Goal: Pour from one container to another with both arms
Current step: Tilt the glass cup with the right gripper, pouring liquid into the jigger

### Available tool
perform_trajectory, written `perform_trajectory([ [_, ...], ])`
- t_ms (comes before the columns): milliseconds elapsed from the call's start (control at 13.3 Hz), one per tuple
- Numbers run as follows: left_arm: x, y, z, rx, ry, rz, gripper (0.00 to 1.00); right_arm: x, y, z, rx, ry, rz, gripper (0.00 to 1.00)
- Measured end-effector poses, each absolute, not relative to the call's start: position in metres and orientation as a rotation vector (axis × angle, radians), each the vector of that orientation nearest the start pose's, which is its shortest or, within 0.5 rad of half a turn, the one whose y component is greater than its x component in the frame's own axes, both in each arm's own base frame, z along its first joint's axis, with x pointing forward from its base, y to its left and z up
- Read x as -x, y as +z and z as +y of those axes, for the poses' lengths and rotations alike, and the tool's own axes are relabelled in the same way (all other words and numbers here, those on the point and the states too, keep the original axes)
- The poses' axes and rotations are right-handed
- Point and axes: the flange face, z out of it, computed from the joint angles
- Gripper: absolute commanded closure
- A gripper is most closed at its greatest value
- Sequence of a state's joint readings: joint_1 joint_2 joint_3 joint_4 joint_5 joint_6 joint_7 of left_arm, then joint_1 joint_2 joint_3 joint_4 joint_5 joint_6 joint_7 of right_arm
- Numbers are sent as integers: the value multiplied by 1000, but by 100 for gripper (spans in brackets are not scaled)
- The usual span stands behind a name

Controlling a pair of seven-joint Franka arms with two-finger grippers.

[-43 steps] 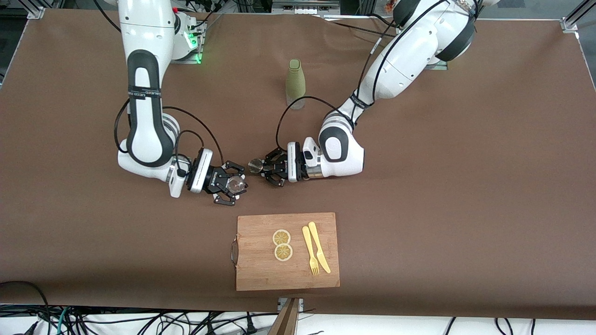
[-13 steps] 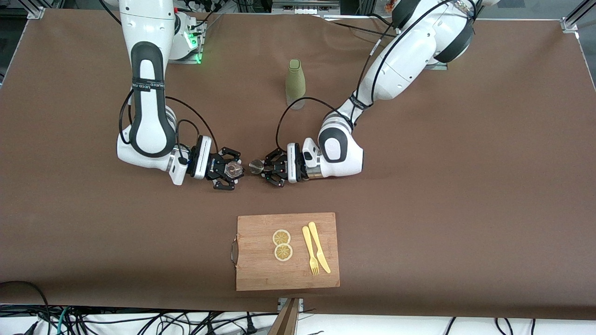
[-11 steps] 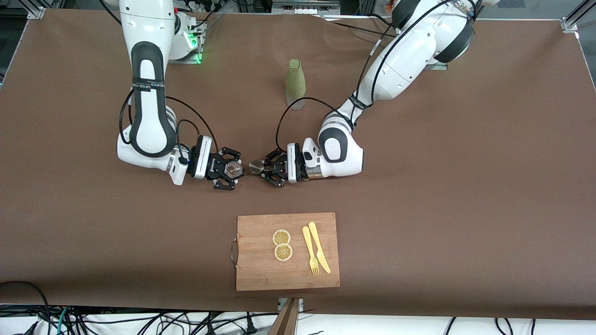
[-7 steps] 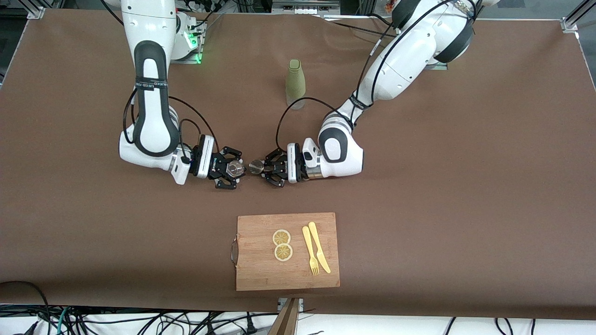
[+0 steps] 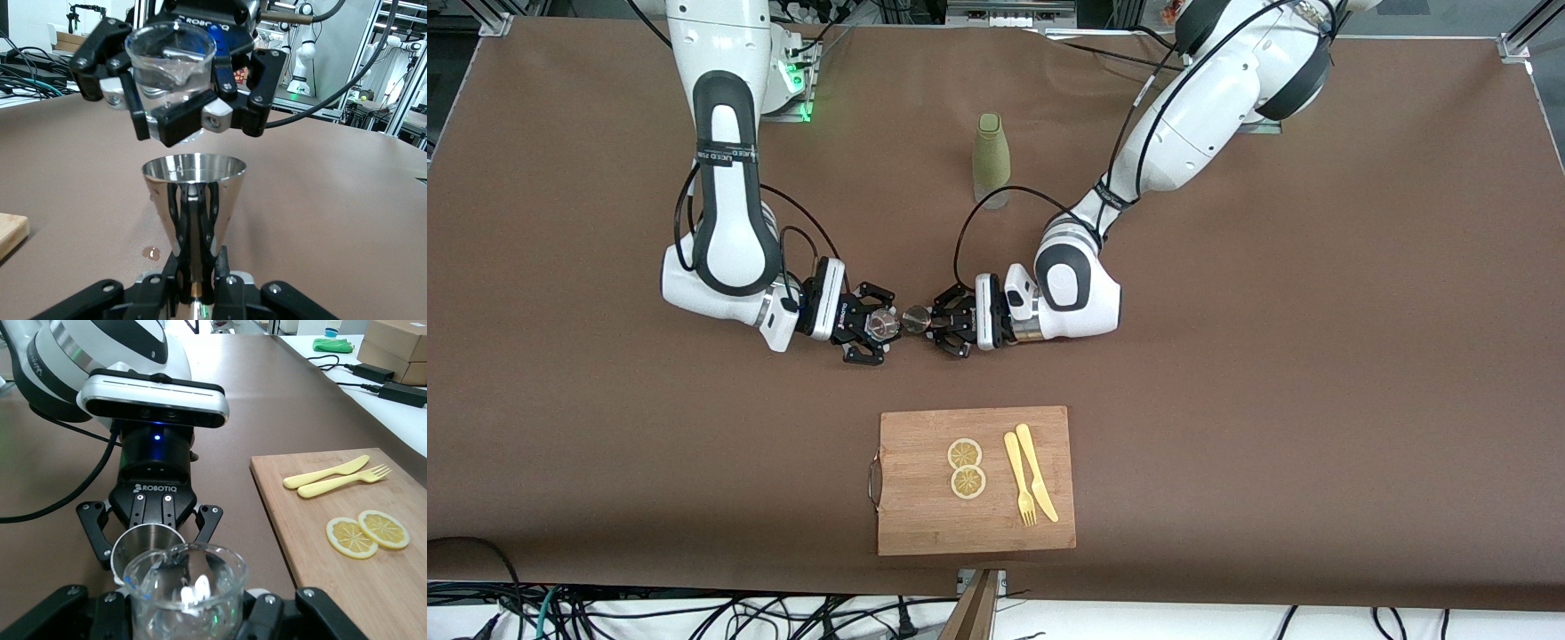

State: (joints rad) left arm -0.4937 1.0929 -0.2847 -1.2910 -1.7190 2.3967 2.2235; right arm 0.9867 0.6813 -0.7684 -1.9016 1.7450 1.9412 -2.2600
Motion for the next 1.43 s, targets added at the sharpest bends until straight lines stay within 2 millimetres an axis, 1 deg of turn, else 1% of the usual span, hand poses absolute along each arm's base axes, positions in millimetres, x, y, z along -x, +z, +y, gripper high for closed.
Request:
perform_trajectory([
  [377, -562, 105, -490, -1539, 951, -1217, 100, -589, 230, 245, 1730, -940, -1599, 83],
  [829, -563, 104, -488, -1545, 949, -1216, 100, -585, 231, 257, 1746, -930, -1650, 83],
  [1055, -564, 103, -487, -1547, 948, -1216, 100, -583, 239, 266, 1748, -935, -1683, 83],
  [1432, -564, 103, -486, -1549, 949, -1216, 100, -582, 252, 272, 1770, -932, -1712, 83],
])
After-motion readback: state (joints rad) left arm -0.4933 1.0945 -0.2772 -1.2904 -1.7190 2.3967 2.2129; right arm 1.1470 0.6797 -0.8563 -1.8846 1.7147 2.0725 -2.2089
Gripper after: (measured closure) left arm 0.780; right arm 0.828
